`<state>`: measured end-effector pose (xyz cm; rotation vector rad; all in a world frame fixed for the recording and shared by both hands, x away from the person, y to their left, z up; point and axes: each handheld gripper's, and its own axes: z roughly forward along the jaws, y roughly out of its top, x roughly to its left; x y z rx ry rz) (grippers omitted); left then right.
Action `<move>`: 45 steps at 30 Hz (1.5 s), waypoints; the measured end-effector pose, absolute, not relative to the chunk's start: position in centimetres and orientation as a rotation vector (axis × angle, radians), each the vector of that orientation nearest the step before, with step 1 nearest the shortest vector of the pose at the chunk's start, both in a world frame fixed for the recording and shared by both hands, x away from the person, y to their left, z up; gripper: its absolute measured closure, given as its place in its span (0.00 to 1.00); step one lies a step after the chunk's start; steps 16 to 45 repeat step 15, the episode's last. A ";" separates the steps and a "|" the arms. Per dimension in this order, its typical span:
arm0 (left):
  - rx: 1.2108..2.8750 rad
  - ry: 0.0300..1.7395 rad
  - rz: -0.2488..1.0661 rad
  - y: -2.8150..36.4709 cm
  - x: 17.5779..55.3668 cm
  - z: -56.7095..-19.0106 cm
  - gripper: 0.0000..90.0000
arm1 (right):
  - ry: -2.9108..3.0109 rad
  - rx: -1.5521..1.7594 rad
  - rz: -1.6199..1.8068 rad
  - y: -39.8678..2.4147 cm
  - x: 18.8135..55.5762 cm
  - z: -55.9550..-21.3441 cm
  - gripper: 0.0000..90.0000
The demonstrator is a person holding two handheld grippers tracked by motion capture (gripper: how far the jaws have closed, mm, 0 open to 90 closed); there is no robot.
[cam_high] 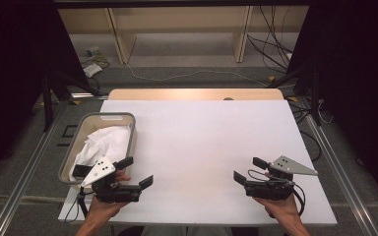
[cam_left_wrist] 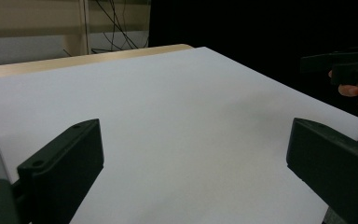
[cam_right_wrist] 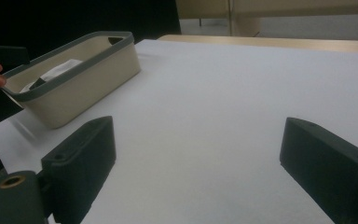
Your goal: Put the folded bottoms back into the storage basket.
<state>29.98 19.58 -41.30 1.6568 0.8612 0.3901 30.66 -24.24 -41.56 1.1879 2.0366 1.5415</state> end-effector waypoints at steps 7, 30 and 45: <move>1.666 0.854 0.389 19.5 30.0 -41.3 0.04 | 2.033 1.180 1.538 -24.2 30.6 -41.5 0.13; 1.668 0.851 0.385 19.4 30.0 -41.4 0.04 | 2.025 1.179 1.537 -24.2 30.6 -41.5 0.13; 1.668 0.851 0.385 19.4 30.0 -41.4 0.04 | 2.025 1.179 1.537 -24.2 30.6 -41.5 0.13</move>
